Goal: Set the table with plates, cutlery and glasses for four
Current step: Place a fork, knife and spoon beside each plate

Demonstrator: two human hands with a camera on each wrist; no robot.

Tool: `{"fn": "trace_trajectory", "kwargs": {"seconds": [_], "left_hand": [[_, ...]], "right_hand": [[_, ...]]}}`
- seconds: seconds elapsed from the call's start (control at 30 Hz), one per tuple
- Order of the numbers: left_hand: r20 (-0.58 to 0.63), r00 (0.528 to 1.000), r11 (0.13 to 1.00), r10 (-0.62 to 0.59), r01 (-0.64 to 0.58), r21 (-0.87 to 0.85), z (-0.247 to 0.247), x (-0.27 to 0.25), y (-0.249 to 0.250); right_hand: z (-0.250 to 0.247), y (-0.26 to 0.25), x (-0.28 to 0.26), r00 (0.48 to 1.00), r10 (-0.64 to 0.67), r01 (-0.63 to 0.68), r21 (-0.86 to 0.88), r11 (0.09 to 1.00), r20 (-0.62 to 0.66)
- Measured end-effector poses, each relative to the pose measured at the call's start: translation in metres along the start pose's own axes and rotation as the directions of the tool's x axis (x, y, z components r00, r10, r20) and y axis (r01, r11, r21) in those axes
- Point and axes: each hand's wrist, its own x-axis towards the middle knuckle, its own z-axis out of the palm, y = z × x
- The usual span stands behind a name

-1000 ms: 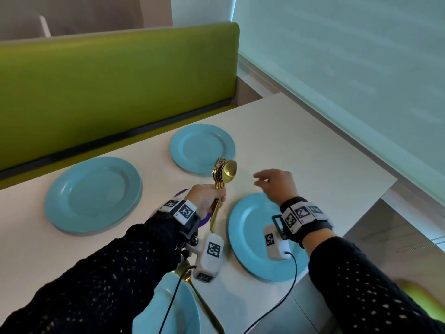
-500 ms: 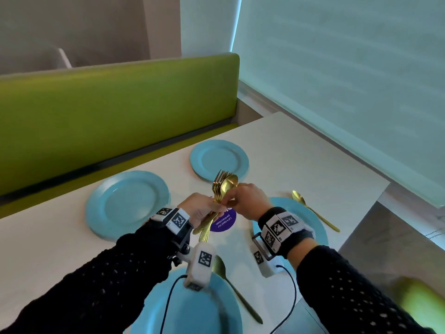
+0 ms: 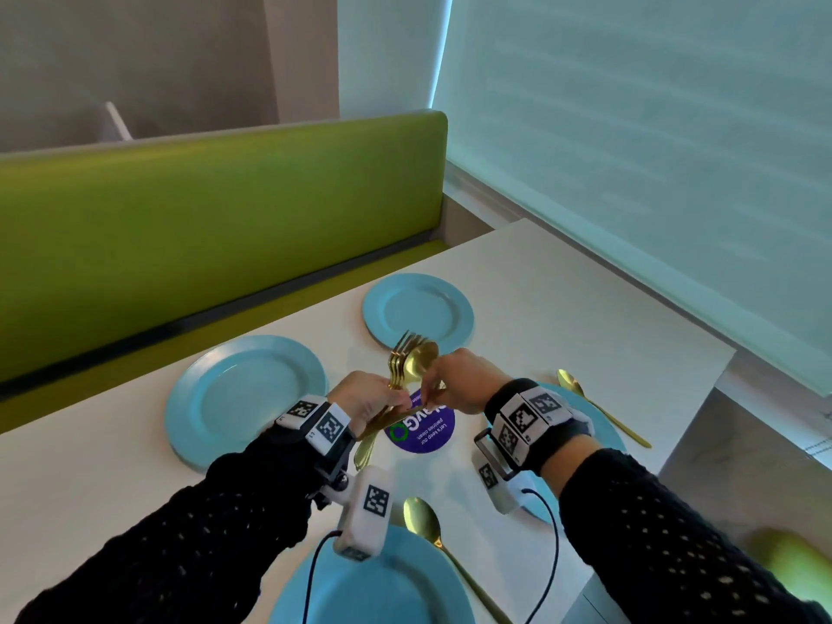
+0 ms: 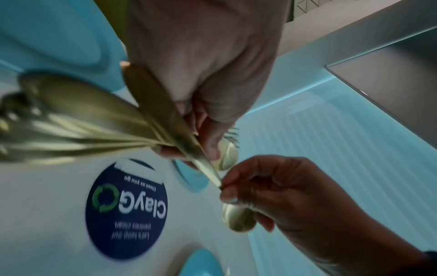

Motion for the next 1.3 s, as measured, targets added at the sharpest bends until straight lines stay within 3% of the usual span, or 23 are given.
{"fn": "trace_trajectory", "kwargs": {"seconds": [0.1, 0.2, 0.4, 0.5, 0.6, 0.93, 1.23, 1.3], "left_hand": [[-0.105, 0.994, 1.000, 0.010, -0.011, -0.006, -0.017, 0.026, 0.005], [-0.200, 0.980, 0.998, -0.014, 0.001, -0.064, -0.034, 0.048, 0.011], [-0.257, 0.966, 0.994, -0.038, 0.011, -0.106, -0.052, 0.087, 0.021], [-0.260, 0.965, 0.989, -0.041, 0.003, -0.145, -0.053, 0.102, 0.025], [-0.246, 0.968, 0.987, -0.041, 0.001, -0.162, -0.052, 0.116, 0.027], [-0.216, 0.975, 0.980, -0.050, 0.006, -0.200, -0.053, 0.153, 0.028], [-0.174, 0.984, 0.971, -0.044, 0.001, -0.238, -0.043, 0.163, 0.031], [-0.167, 0.985, 0.970, -0.048, 0.006, -0.243, -0.042, 0.165, 0.030]], "right_hand": [[-0.002, 0.026, 0.029, 0.999, 0.046, -0.046, 0.015, 0.999, -0.020], [-0.007, 0.061, 0.061, 0.977, 0.183, -0.170, 0.119, 0.978, -0.111], [-0.019, 0.128, 0.120, 0.826, 0.490, -0.385, 0.354, 0.852, -0.281], [-0.022, 0.151, 0.146, 0.746, 0.595, -0.462, 0.412, 0.785, -0.299], [-0.021, 0.168, 0.169, 0.709, 0.644, -0.515, 0.411, 0.752, -0.288], [-0.009, 0.199, 0.209, 0.678, 0.706, -0.638, 0.314, 0.703, -0.205], [0.005, 0.199, 0.219, 0.687, 0.701, -0.622, 0.344, 0.704, -0.193], [0.007, 0.200, 0.221, 0.663, 0.717, -0.628, 0.363, 0.688, -0.213]]}}
